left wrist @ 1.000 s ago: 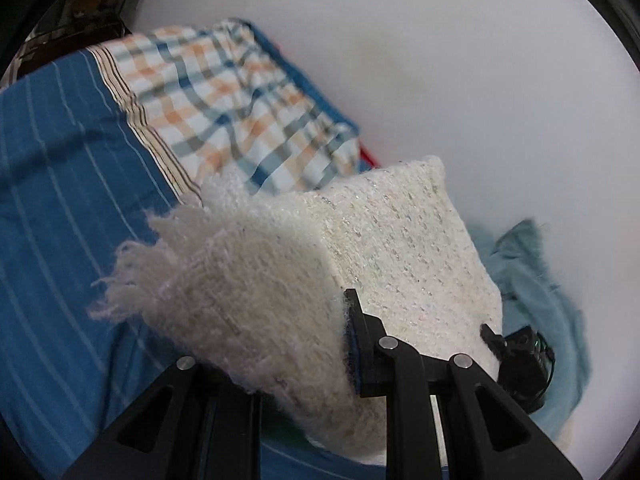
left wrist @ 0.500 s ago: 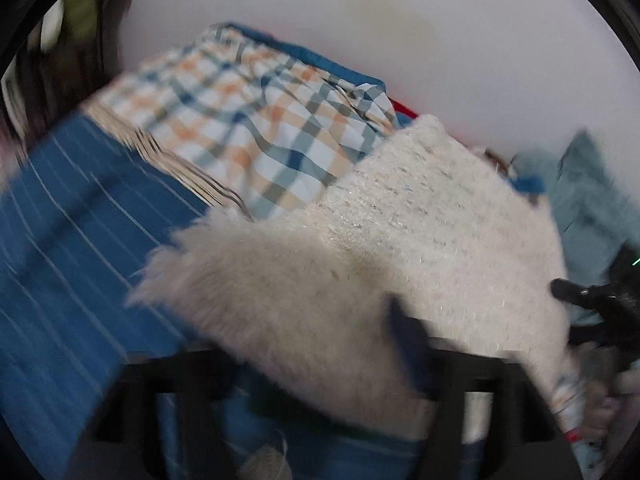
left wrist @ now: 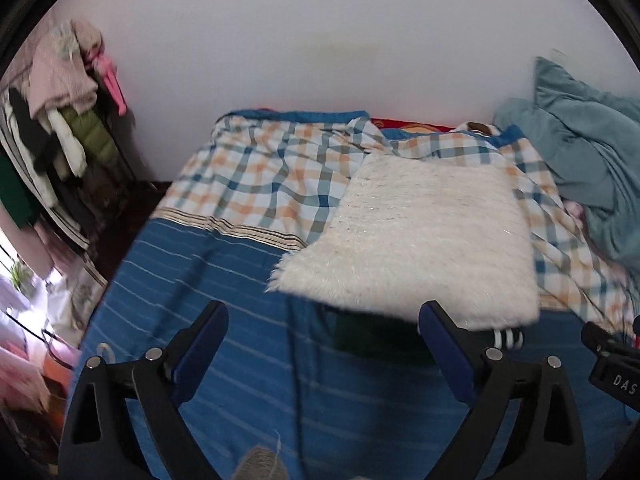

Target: Fold large clothes

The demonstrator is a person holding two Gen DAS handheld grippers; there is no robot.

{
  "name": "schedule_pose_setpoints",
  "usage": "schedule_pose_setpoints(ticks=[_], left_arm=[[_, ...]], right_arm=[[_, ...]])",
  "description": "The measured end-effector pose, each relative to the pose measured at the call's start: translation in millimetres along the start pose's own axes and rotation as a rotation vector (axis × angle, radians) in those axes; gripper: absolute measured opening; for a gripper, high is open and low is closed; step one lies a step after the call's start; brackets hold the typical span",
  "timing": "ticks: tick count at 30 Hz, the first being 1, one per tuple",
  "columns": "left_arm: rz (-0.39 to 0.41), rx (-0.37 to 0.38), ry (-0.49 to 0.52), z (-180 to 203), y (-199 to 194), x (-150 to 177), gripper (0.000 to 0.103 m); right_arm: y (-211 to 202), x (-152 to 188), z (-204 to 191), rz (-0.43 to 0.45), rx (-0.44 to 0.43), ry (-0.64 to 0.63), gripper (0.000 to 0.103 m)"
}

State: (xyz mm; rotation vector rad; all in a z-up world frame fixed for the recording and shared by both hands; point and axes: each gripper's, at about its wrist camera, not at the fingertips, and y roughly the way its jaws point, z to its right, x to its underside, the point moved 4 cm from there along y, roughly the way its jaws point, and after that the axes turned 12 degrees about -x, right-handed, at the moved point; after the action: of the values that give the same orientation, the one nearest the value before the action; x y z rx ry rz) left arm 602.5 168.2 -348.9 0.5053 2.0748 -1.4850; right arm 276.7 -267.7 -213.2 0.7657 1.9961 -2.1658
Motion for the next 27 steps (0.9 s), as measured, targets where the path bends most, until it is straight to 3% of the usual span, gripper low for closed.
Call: schedule_pose_setpoints(ticks=[7,16,22,27], left_arm=[[0.021,0.06,0.036,-45,-105,12,0.098],[0.106,0.134,0.055,-99,-241,23,0.098],[0.156,0.146,0.014,-128,-309,29,0.098],[0.173,0.148,-0.008,-144,-340,37,0.098]], right_arm=[[-170,60,-30,0.086,0.019,0.024,0.096],[-365,128,-57,0.189,-0.006,0.014,0.096],[-472,163,-67,0.275,-0.02,-0.016,0.096],[-531,188,-71,0.318,-0.036,-0.033,0.096]])
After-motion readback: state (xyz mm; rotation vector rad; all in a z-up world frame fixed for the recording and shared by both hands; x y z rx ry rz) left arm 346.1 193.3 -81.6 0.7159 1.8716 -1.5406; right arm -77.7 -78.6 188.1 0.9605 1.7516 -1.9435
